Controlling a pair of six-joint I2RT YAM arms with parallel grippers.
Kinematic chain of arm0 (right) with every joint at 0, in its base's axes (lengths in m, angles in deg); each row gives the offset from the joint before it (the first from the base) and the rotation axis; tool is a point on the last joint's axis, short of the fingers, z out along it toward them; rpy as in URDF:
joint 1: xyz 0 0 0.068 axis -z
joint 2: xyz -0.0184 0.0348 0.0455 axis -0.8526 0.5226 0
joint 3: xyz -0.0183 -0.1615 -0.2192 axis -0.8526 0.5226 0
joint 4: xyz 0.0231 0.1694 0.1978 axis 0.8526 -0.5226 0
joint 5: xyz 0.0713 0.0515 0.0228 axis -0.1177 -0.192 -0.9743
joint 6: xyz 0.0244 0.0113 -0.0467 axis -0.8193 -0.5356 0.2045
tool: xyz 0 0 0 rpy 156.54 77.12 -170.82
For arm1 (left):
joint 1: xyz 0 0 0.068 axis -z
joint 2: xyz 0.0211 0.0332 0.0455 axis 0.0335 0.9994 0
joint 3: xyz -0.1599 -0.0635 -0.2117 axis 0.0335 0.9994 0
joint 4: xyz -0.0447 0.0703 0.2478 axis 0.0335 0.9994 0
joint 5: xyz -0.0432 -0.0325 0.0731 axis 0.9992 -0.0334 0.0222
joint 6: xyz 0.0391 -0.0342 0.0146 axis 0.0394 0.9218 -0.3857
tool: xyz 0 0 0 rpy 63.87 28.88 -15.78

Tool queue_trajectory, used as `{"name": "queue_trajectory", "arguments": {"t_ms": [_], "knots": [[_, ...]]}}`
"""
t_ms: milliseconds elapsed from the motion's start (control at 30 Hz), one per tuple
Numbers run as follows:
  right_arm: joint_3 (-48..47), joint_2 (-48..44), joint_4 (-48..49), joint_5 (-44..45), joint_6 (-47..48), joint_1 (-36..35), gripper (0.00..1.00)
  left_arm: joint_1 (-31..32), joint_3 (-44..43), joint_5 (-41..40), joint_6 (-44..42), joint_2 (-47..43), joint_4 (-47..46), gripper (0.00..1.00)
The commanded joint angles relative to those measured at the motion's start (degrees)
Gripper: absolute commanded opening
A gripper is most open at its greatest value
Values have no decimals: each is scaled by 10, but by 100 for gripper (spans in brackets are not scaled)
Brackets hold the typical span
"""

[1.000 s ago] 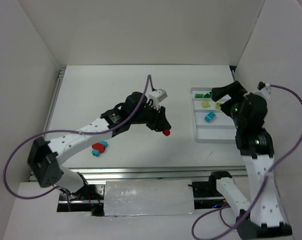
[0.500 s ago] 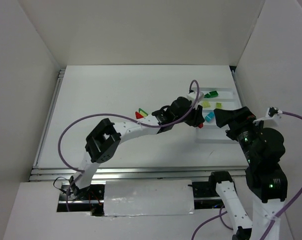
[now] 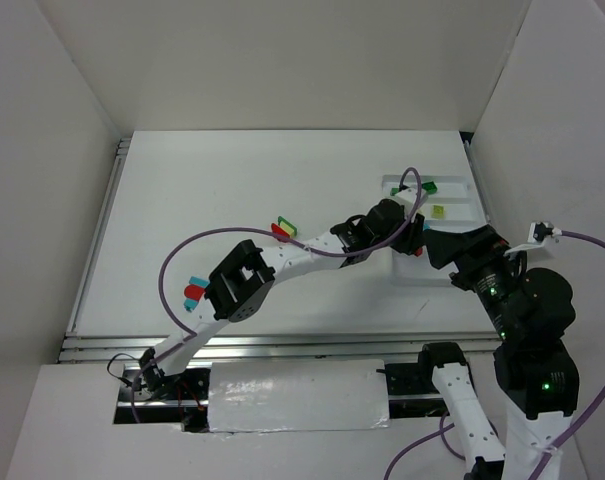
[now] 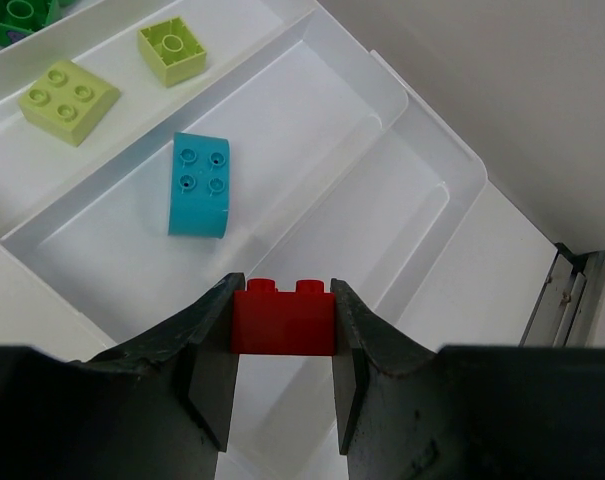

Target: Sort the legos into containers by color

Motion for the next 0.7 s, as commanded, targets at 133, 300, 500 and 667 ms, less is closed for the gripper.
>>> {"name": "queue_trajectory", "arguments": {"t_ms": [133, 300, 500, 667], "knots": [[18, -3, 9, -21, 16, -3, 100, 6, 21, 6, 17, -2, -38, 53], [26, -3, 11, -21, 14, -3, 100, 7, 48, 25, 31, -7, -49, 63], [26, -2, 12, -21, 17, -3, 100, 10, 79, 30, 38, -23, -63, 71], [29, -2, 14, -23, 19, -3, 100, 14, 109, 24, 41, -58, -77, 76]]}}
